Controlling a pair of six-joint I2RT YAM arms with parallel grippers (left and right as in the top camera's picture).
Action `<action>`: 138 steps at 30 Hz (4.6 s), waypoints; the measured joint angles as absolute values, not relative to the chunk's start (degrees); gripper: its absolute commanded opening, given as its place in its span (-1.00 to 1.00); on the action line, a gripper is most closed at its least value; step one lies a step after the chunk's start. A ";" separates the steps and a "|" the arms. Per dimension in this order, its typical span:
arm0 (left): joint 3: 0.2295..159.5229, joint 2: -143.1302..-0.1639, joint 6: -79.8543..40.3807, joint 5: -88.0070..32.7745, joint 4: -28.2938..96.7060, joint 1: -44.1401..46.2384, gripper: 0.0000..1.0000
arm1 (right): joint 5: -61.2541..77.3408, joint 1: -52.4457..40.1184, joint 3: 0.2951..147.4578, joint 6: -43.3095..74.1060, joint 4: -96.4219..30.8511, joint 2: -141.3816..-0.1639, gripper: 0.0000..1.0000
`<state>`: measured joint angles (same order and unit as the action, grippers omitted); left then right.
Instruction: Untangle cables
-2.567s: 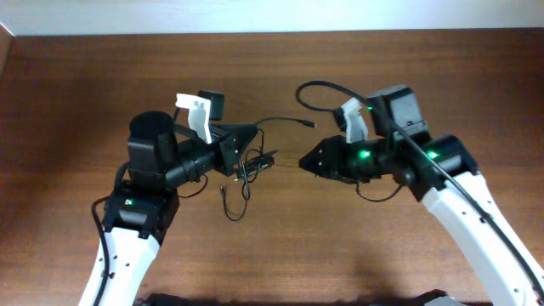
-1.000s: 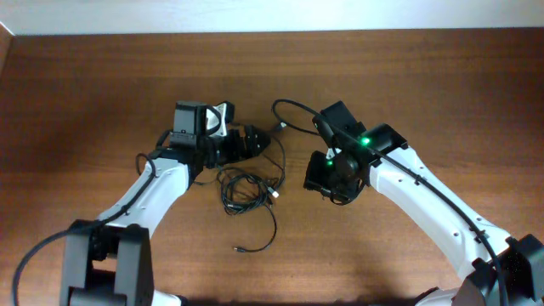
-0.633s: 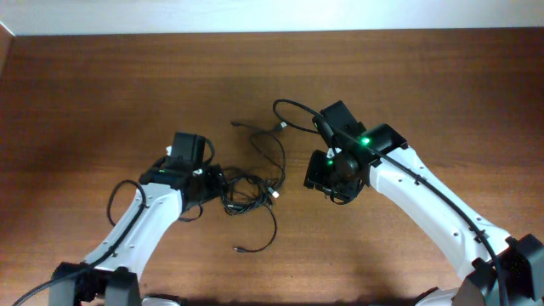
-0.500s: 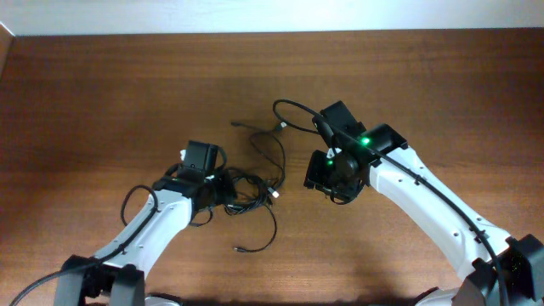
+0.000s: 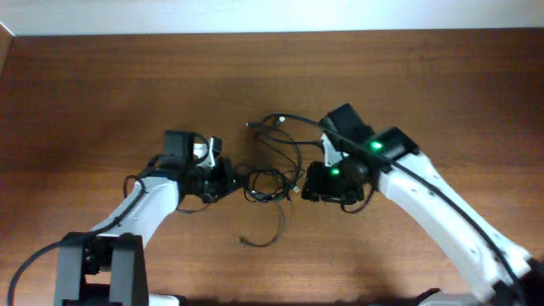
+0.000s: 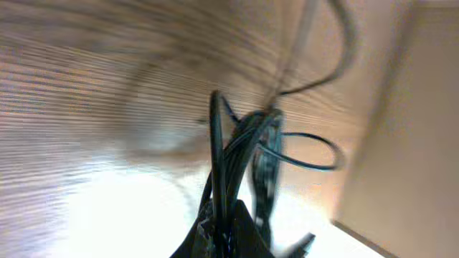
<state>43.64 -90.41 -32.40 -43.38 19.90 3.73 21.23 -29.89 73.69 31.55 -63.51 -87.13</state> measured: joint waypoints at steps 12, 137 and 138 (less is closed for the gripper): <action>44.47 -90.00 -36.99 -17.10 23.11 8.12 0.30 | 18.17 -25.96 73.67 31.07 -63.68 -69.19 -0.01; 58.96 -99.02 -55.16 -78.70 20.27 3.03 -1.00 | 35.14 -23.83 43.55 82.48 13.50 -83.85 -0.92; 58.96 -99.02 -54.85 -78.70 20.27 3.03 -1.00 | 34.83 -23.83 43.75 80.90 11.00 -83.85 -0.92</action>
